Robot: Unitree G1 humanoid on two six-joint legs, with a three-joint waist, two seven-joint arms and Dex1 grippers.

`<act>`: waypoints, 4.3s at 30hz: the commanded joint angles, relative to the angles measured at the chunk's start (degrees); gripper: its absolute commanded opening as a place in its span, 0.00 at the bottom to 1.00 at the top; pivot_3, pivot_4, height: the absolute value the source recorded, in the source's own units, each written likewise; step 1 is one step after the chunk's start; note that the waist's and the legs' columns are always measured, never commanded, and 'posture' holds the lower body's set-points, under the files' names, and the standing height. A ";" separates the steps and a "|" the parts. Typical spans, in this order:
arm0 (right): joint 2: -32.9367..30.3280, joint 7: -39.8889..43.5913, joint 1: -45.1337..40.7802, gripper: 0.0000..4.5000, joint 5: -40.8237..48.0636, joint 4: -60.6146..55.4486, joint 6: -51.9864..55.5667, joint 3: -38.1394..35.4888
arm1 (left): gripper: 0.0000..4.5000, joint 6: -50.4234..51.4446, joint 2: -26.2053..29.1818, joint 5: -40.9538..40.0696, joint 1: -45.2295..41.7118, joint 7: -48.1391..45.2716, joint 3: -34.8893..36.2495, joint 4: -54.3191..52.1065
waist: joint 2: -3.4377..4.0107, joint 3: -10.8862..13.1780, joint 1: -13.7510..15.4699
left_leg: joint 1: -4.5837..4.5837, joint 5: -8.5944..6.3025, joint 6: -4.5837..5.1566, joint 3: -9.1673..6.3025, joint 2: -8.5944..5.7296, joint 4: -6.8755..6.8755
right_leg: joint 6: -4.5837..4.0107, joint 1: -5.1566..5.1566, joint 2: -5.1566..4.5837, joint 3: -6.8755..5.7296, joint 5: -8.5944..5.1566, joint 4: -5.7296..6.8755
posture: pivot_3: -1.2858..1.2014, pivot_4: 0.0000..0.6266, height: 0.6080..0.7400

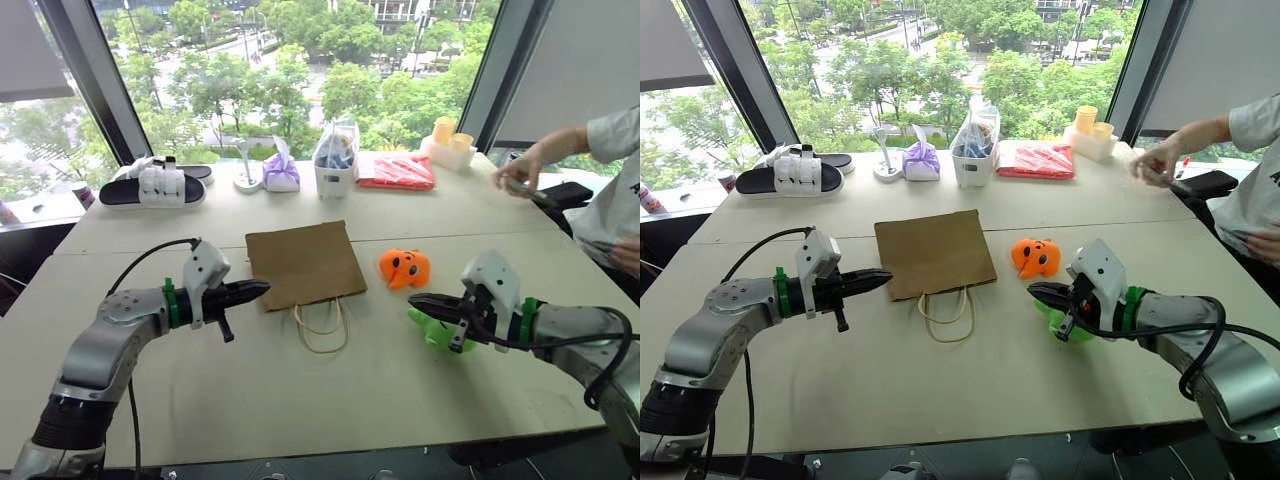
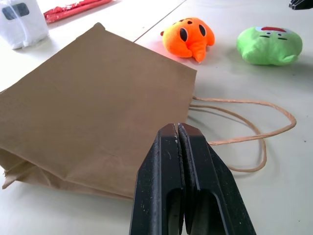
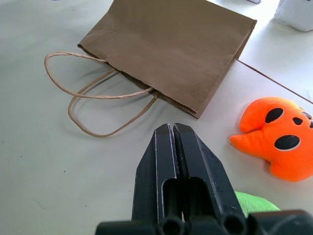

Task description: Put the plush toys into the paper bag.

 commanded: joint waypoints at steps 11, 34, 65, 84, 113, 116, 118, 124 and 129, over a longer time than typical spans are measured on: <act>-0.41 0.14 -0.41 0.00 -1.37 -0.44 -1.98 0.08 | 0.01 2.45 1.78 -2.40 -0.48 -1.82 -0.47 -6.06 | -0.01 0.01 -0.03 | -0.01 0.00 0.00 0.00 0.00 0.00 | 0.00 0.00 0.00 0.00 0.00 -0.01 | 0.52 0.24 1.00; 3.73 -3.69 -2.50 0.00 -1.25 -1.32 -1.54 3.34 | 0.01 -4.88 3.79 2.52 -2.14 -5.57 -1.74 -1.03 | 0.00 0.01 -0.03 | -0.03 0.00 0.00 0.00 0.01 0.00 | 0.00 -0.02 0.00 -0.02 0.00 -0.02 | 0.52 0.24 1.00; 4.65 -8.27 2.64 0.00 -1.17 -7.11 0.96 3.10 | 0.58 -39.01 -7.50 18.68 -12.26 -12.23 -16.00 19.75 | -0.01 0.02 -0.07 | -0.10 -0.01 0.03 0.04 -0.05 0.05 | 0.02 -0.07 -0.05 -0.06 0.01 0.00 | 0.52 0.24 1.00; 38.10 -29.03 -14.48 0.00 -25.84 29.22 -15.37 28.55 | 0.01 -10.31 -8.57 1.33 -15.88 -8.75 -7.67 5.64 | 0.01 0.01 -1.80 | -0.04 0.02 -0.02 -0.07 -0.05 0.02 | 0.02 -0.18 0.03 -0.02 0.02 0.19 | 0.52 0.24 1.00; 46.10 -28.92 -19.20 0.00 -32.32 46.82 -22.07 23.88 | 0.01 1.74 -12.30 -8.47 -23.93 4.01 1.55 3.81 | 0.06 -0.05 -1.92 | 0.06 0.31 -0.54 -0.13 -0.08 -0.19 | 0.00 -0.23 0.05 0.08 0.03 0.27 | 0.52 0.24 1.00; 42.82 -25.86 -16.77 0.00 -31.50 34.12 -16.39 23.83 | 0.01 -0.25 -13.12 -6.89 -20.21 3.51 -0.98 2.06 | 0.05 -0.03 -1.73 | 0.03 0.31 -0.53 -0.13 -0.08 -0.20 | 0.00 -0.23 0.05 0.09 0.03 0.24 | 0.52 0.24 1.00; 39.35 -23.39 -14.64 0.00 -29.80 22.30 -9.99 22.63 | 0.01 -0.67 -13.63 -6.76 -19.02 3.74 -1.61 1.65 | 0.05 -0.02 -1.58 | -0.09 0.29 -0.51 -0.12 -0.09 -0.17 | 0.00 -0.32 0.05 0.08 0.03 0.22 | 0.52 0.24 1.00; 27.49 -17.83 -7.81 0.43 -22.91 -5.77 11.49 14.52 | 0.00 -1.05 -13.63 -7.01 -17.62 3.03 -2.04 1.01 | 0.04 -0.01 -1.42 | -0.13 0.16 -0.27 -0.11 -0.07 -0.17 | 0.00 -0.40 0.06 0.07 0.02 0.26 | 0.52 0.24 1.00; 19.01 -15.55 -1.47 0.99 -18.99 -16.11 22.63 4.92 | 0.00 -0.79 -13.72 -7.14 -16.85 2.27 -2.78 0.13 | 0.03 -0.01 -1.23 | -0.14 0.14 -0.22 -0.06 -0.07 -0.13 | 0.00 -0.30 0.05 0.04 0.02 0.17 | 0.52 0.24 1.00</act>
